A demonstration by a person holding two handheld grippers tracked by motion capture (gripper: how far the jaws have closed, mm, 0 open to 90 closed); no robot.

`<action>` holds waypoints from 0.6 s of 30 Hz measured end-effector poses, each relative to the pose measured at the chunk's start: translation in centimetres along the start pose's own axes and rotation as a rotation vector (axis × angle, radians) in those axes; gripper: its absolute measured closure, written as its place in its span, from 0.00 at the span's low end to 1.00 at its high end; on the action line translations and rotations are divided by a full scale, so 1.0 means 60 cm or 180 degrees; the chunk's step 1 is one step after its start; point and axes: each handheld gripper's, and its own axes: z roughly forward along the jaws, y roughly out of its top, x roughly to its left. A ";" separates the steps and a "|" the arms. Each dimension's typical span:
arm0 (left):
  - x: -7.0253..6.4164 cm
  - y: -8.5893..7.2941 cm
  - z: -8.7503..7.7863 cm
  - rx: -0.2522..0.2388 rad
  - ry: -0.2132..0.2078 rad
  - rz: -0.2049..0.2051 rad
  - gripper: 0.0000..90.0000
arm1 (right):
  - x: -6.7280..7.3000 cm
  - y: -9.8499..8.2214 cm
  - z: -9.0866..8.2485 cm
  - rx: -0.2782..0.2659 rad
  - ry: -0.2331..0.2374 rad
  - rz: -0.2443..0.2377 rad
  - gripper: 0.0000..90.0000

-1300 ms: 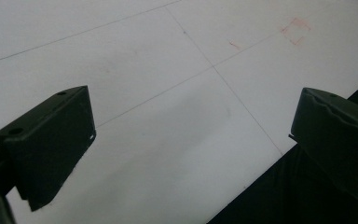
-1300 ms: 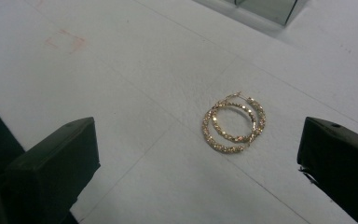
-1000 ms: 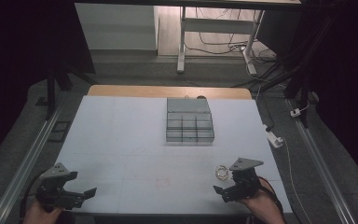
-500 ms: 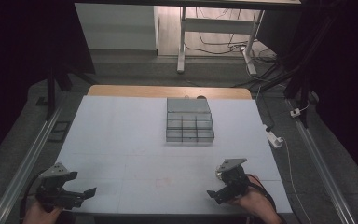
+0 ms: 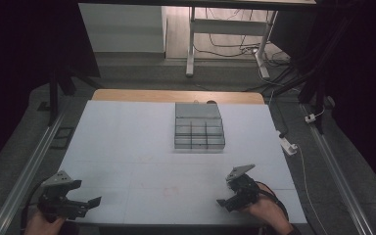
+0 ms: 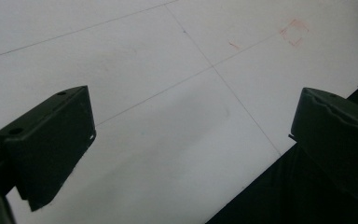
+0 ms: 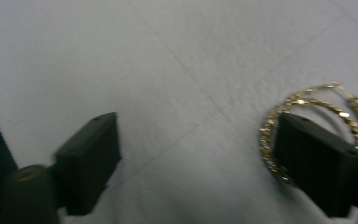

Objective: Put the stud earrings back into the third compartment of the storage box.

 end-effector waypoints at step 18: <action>0.001 0.001 0.001 0.0006 -0.0002 -0.0023 0.00 | -0.025 0.014 -0.007 0.0163 -0.0207 -0.0059 0.97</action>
